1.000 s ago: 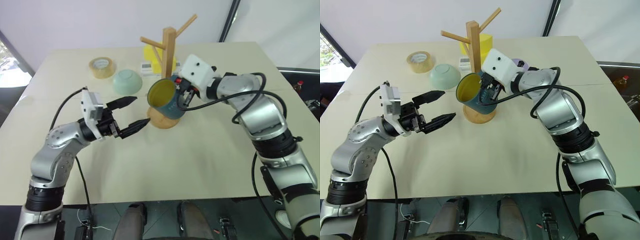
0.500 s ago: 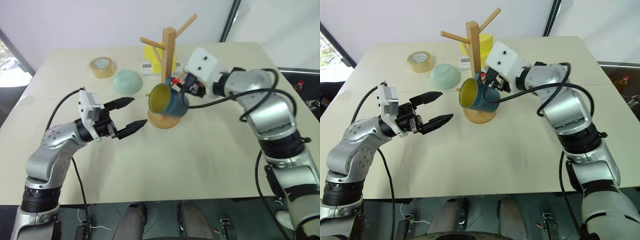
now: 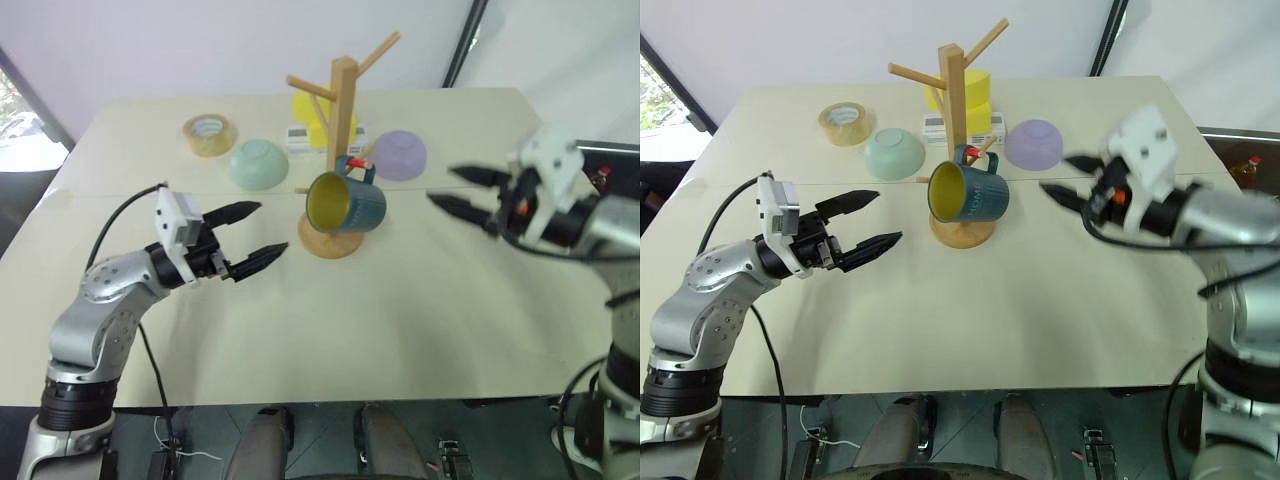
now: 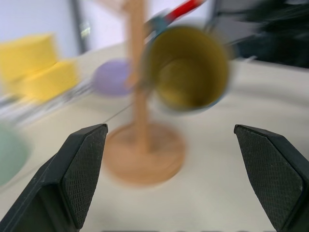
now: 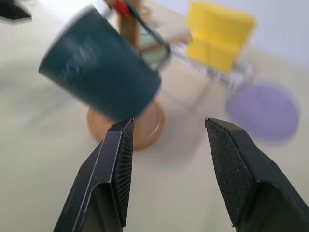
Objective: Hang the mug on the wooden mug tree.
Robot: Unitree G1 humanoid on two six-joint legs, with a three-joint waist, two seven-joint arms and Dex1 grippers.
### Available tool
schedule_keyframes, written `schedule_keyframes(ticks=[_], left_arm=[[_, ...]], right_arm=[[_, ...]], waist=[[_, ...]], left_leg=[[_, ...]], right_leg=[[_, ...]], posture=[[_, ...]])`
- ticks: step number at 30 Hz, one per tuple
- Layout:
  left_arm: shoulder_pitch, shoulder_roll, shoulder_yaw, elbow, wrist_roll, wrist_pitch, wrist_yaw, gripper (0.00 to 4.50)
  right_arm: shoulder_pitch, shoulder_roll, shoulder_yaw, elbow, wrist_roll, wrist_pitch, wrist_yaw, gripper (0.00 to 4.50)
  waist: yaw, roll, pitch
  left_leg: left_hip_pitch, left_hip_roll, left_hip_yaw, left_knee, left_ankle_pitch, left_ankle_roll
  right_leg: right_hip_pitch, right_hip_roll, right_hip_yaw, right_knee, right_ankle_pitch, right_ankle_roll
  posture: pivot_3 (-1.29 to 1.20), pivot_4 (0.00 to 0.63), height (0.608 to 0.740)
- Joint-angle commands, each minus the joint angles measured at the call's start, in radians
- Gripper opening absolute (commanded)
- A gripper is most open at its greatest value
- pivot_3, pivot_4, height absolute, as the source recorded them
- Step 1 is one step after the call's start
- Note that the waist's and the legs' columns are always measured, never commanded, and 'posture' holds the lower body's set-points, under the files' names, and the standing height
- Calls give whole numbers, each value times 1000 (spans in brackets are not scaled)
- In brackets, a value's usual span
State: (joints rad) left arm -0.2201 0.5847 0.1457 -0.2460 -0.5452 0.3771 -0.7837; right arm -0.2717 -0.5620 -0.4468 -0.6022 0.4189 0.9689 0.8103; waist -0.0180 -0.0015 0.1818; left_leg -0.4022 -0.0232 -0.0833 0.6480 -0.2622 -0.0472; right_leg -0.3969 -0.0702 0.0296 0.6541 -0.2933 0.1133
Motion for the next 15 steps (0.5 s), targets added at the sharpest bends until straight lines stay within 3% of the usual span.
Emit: schedule_keyframes(ticks=[1, 6, 15], left_arm=[[51, -11, 46, 19, 57, -57, 58, 4500], [153, -26, 53, 61, 127, -146, 85, 4500], [232, -52, 69, 95, 154, -195, 117, 4500]], right_arm=[[110, 80, -36, -3, 14, -164, -54, 2407], [235, 165, 42, 83, -40, -412, -86, 2407], [194, 186, 110, 180, 6, -505, -130, 2407]], waist=[[-2, 0, 0], [0, 0, 0], [4, 0, 0]], left_leg=[[1, 0, 1, 0, 0, 0], [12, 3, 1, 0, 0, 0], [12, 5, 2, 0, 4, -1]], right_leg=[[0, 0, 1, 1, 0, 0], [9, 4, 3, 1, 0, -2], [8, 4, 6, 0, 2, -8]], posture=[[0, 150, 740], [0, 150, 740], [0, 150, 740]])
